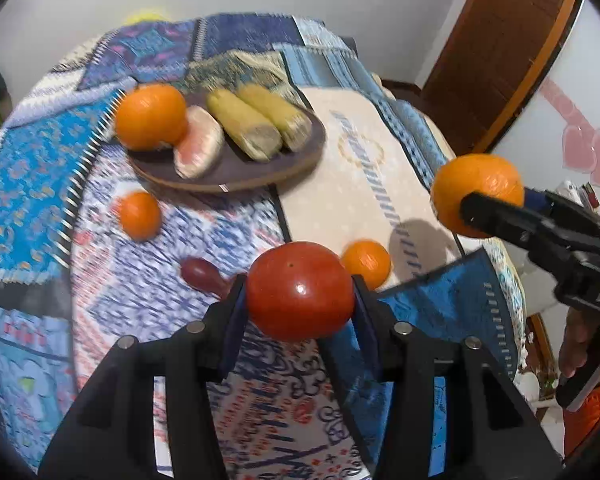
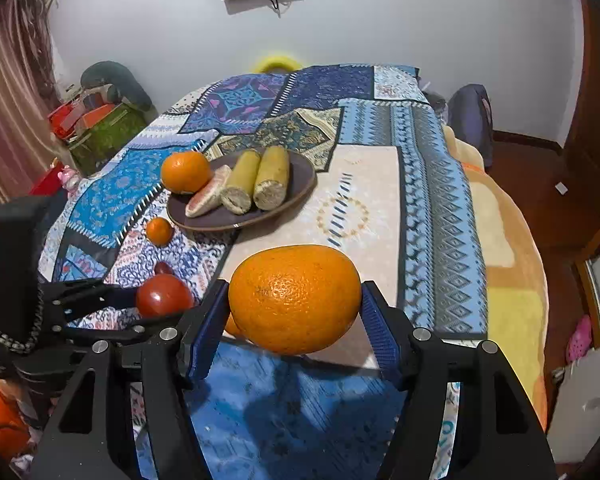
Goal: Organize fruits
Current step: 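Carry the orange with the right tool while the left tool carries the tomato toward the plate, then lower the orange onto the plate and open the right tool while the left tool releases the tomato there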
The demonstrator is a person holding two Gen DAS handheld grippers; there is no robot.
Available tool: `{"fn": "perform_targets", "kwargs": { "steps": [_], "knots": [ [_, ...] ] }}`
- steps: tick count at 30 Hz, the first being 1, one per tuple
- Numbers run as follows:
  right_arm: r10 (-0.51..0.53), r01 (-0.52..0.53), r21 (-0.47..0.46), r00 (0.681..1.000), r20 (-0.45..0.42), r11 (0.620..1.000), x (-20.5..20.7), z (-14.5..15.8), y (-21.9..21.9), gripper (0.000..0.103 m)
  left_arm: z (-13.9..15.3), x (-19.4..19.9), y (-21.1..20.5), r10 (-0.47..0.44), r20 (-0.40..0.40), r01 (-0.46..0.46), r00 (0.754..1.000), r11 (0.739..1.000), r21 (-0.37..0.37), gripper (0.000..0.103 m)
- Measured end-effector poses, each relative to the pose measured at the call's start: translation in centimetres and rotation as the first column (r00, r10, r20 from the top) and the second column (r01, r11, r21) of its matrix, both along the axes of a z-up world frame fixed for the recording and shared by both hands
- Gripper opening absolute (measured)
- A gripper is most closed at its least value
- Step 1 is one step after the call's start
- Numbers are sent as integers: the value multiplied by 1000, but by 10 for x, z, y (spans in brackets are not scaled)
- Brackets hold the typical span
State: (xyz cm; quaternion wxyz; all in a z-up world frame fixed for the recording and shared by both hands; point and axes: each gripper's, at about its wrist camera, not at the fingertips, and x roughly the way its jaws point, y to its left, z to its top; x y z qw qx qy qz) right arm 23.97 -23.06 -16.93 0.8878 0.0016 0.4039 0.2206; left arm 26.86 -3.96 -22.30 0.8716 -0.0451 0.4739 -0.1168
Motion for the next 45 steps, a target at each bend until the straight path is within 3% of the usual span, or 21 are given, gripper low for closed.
{"fn": "perform_targets", "kwargs": {
  "steps": [13, 35, 40, 45],
  "knots": [
    [63, -63, 7, 996, 70, 998, 32, 18, 45, 62, 28, 42, 46, 102, 89, -101, 991, 995, -7, 49],
    [96, -96, 6, 993, 75, 995, 87, 7, 79, 62, -8, 103, 61, 116, 48, -115, 992, 993, -19, 49],
    [97, -98, 5, 992, 78, 995, 92, 7, 80, 62, -5, 102, 63, 133, 59, -133, 989, 991, 5, 57],
    [106, -107, 6, 991, 79, 994, 95, 9, 84, 62, 6, 95, 75, 142, 75, -140, 987, 990, -30, 61]
  ]
}}
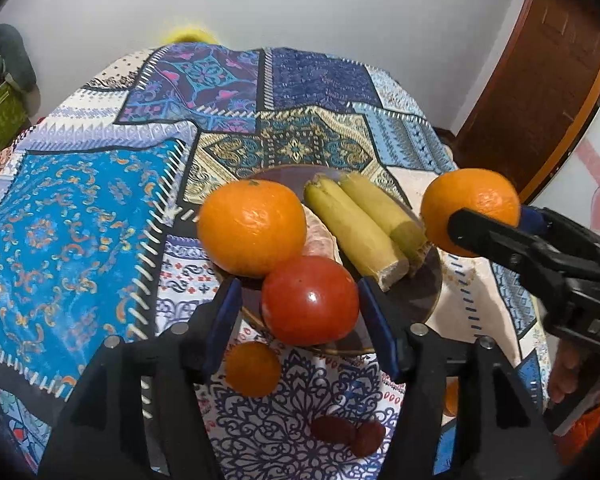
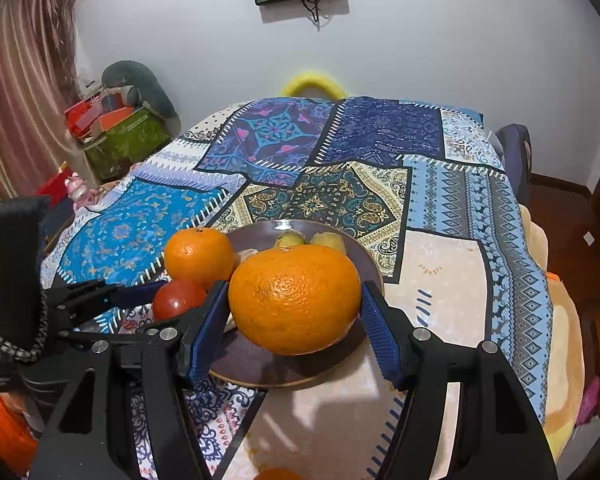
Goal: Organize fruits
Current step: 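Lower the orange onto the plate and open the right tool while the left tool releases the tomato there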
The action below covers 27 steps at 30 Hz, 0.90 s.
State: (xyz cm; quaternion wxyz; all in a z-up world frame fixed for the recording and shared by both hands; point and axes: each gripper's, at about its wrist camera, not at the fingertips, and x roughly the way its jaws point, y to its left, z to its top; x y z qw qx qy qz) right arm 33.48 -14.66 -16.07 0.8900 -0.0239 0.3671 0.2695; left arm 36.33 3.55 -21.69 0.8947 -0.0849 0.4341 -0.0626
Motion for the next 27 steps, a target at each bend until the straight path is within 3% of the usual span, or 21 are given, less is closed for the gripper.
{"fn": "perform_targets", "kwargs": {
  "steps": [11, 17, 27],
  "knots": [
    [43, -43, -21, 999, 2, 999, 25, 4, 31, 62, 28, -25, 52, 89, 83, -90, 993, 996, 11, 62],
    [56, -57, -36, 998, -41, 998, 56, -3, 59, 62, 21, -32, 87, 145, 62, -145, 988, 989, 5, 62],
    [82, -91, -89, 991, -105, 992, 85, -24, 98, 62, 14, -33, 108, 186, 71, -188, 980, 982, 18, 62]
  ]
}}
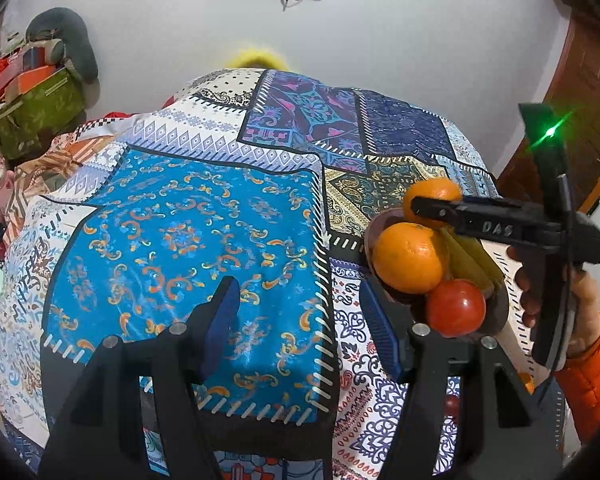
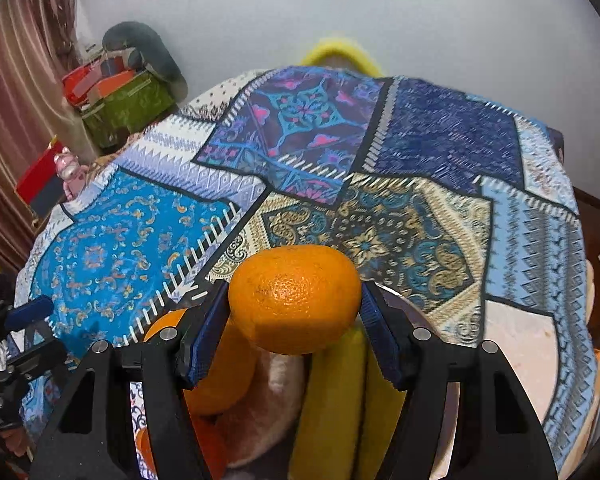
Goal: Organize fruits
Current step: 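Lower the orange onto the plate and open the right tool while the left tool releases the tomato there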
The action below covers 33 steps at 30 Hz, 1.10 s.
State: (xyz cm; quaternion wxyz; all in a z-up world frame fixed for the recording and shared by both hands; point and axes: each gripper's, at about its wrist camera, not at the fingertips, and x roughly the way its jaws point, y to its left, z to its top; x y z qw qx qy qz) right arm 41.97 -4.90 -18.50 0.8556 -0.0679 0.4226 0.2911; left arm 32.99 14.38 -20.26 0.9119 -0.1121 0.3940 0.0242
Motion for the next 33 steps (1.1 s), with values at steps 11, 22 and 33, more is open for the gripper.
{"fn": "perform_targets", "kwargs": {
  "steps": [11, 22, 33],
  "knots": [
    [12, -13, -12, 997, -75, 1000, 15, -15, 5, 63, -8, 0, -4, -10, -15, 10, 1000, 1000, 1, 62],
    [10, -9, 15, 997, -75, 1000, 6, -5, -5, 70, -3, -5, -8, -10, -13, 10, 1000, 1000, 17, 62],
    [14, -8, -34, 984, 179, 999, -84, 54, -39, 71, 31, -38, -37, -59, 32, 58, 998, 997, 53, 62]
  ]
}}
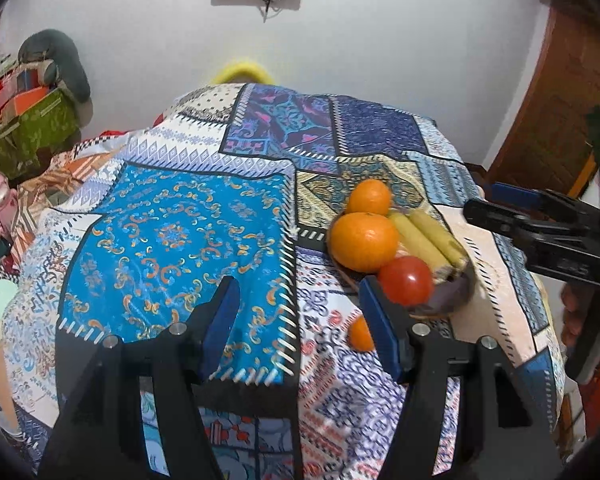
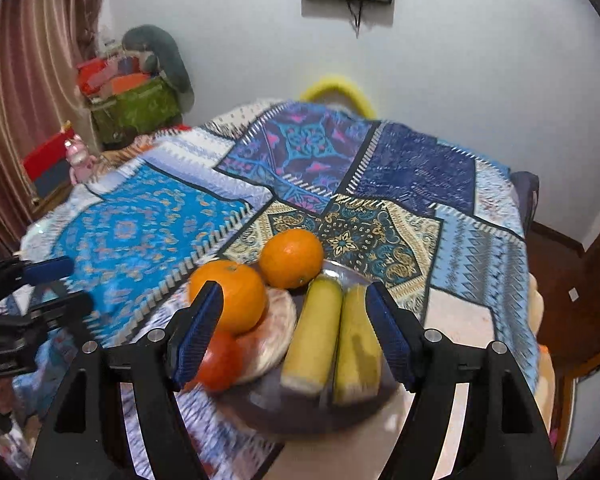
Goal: Organize fruits
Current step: 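Grasp a small mandarin with the right tool while the left tool grasps another small mandarin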
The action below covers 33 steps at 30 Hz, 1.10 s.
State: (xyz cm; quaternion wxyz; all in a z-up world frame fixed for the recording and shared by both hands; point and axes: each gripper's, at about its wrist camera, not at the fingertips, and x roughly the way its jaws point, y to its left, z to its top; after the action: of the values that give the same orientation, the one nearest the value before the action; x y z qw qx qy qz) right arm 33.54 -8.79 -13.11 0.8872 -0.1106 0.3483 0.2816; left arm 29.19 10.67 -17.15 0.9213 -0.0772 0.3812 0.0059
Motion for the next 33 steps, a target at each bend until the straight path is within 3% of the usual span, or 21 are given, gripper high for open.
{"fn": "perform_targets", "kwargs": {
  "steps": [6, 13, 21, 28, 33],
  "knots": [
    [-47, 45, 63, 999, 26, 997, -48, 20, -35, 71, 19, -29, -19, -35, 20, 35, 999, 999, 27, 62],
    [-107, 108, 97, 994, -19, 989, -87, 17, -66, 72, 26, -63, -34, -59, 8, 59, 998, 998, 15, 64],
    [-151, 159, 68, 983, -101, 985, -109, -13, -78, 72, 9, -81, -45, -72, -42, 72, 997, 997, 15, 64],
    [-173, 185, 36, 962, -212, 982, -105, -52, -84, 71, -6, -82, -47, -70, -77, 71, 995, 997, 13, 64],
    [-173, 192, 32, 936, -307, 981, -96, -80, -89, 59, -16, -78, -49, -76, -101, 78, 992, 997, 20, 64]
  ]
}}
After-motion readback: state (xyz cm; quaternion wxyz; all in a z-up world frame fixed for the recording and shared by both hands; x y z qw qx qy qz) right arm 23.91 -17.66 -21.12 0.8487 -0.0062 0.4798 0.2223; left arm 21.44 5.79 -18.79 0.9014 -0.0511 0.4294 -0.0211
